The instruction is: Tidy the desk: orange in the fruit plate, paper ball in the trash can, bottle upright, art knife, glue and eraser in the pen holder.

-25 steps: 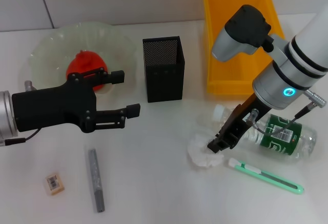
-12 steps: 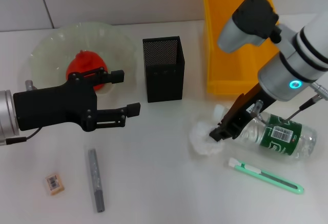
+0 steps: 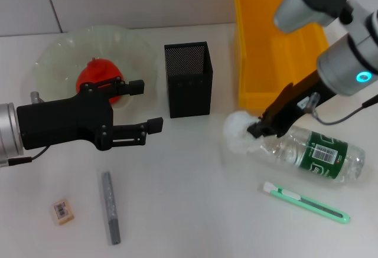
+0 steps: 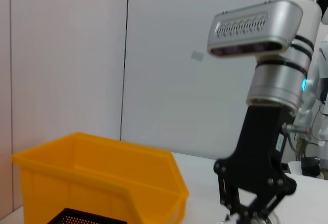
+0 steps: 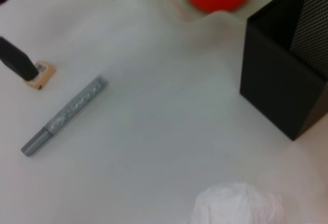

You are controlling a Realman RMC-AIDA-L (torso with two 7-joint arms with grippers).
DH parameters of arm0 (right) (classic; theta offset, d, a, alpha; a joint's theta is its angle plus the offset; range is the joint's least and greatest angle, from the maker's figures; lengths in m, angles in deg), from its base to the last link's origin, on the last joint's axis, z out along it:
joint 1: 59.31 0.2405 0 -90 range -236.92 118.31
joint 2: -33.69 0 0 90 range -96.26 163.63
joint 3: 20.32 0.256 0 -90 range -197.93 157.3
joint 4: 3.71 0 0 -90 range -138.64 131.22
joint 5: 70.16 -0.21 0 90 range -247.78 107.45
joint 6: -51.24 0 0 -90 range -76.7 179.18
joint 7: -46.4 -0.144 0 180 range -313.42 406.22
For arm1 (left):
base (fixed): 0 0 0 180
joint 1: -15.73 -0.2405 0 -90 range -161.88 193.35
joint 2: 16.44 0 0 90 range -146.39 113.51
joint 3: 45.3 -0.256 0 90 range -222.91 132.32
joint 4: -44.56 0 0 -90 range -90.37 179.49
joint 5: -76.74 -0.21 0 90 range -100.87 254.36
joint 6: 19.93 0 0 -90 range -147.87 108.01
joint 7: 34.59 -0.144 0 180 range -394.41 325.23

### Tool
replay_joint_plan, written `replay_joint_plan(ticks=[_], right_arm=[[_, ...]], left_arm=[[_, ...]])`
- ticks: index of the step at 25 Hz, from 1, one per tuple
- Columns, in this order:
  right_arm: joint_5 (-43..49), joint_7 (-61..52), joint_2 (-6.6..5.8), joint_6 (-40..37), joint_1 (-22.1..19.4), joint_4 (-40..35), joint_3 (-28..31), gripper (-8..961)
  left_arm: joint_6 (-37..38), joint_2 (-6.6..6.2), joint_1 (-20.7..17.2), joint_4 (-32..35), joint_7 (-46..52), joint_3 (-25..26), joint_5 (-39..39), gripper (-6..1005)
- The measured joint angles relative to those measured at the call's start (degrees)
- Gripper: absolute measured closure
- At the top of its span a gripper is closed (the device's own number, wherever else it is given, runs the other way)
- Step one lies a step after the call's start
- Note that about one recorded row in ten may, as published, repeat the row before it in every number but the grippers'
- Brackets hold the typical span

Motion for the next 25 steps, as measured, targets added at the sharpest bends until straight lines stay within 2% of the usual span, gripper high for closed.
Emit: replay_joint_plan(ticks=[5, 7, 16, 25], right_arm=[[-0.04, -0.04, -0.02, -1.72, -0.94, -5.41, 4.13, 877], [-0.06, -0.06, -0.13, -2.52, -1.47, -9.18, 7.71, 878], [0.29, 0.21, -0.23, -1.94, -2.32, -12.66, 10.84, 885], [1.64, 1.88, -0.63, 1.70, -2.43, -10.80, 14.04, 886]], left_arm=[[0.00, 0.00, 0.10, 0.00, 0.02, 0.00, 0.00, 148], [-0.02, 0.03, 0.11, -0.02, 0.03, 0.00, 0.01, 148], [-0.37, 0.21, 0.29, -0.02, 0.03, -0.08, 0.00, 149], [-0.48, 0.67, 0.52, 0.02, 0.09, 0.15, -1.31, 150]])
